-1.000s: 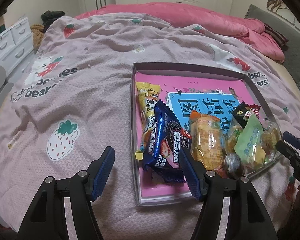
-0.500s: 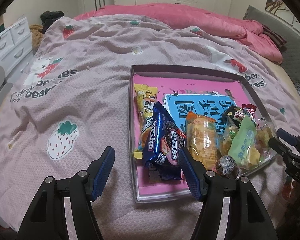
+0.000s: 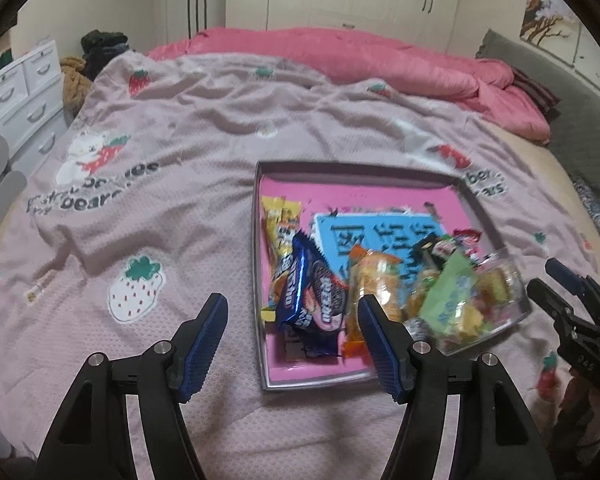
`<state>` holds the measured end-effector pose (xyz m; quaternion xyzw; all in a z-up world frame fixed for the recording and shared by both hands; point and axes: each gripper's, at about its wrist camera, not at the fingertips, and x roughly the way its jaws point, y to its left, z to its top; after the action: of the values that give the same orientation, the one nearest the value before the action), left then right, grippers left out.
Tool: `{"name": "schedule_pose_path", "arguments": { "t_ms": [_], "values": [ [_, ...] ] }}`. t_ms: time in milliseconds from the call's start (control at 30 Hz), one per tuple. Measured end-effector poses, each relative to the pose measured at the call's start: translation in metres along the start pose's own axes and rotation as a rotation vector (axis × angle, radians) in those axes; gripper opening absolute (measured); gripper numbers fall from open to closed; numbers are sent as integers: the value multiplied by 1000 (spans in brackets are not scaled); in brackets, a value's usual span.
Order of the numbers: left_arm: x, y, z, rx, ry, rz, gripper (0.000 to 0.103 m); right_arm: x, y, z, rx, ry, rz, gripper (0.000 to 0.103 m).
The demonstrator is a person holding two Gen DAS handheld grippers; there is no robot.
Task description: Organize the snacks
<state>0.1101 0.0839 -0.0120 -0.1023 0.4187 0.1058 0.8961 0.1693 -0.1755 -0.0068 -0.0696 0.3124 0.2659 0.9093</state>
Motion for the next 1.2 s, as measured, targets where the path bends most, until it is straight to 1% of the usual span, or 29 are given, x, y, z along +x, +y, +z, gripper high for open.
{"name": "schedule_pose_path", "arguments": {
  "t_ms": [67, 200, 267, 400, 567, 767, 1033, 1200],
  "values": [
    [-9, -2, 1, 2, -12, -10, 72, -11, 4, 1, 4, -16, 10, 71],
    [-25, -9, -5, 4, -23, -34, 75, -26, 12, 1, 34, -16, 43, 73],
    [-31, -14, -10, 4, -22, -47, 76, -31, 17, -1, 51, -6, 56, 75],
    [-42, -29, -25, 34, -8, -74, 78, -40, 27, -14, 81, 35, 76, 83],
    [-51, -45, -45, 54, 13, -88, 78, -54, 39, -26, 75, 60, 46, 83],
    [-59, -51, -66, 60, 39, -84, 78, -66, 48, -33, 65, 68, 13, 84],
    [-68, -52, -79, 54, 51, -82, 78, -83, 48, -41, 115, 81, 36, 84],
    [-69, -54, -80, 58, 50, -83, 78, -84, 49, -42, 108, 80, 33, 84]
  ]
}}
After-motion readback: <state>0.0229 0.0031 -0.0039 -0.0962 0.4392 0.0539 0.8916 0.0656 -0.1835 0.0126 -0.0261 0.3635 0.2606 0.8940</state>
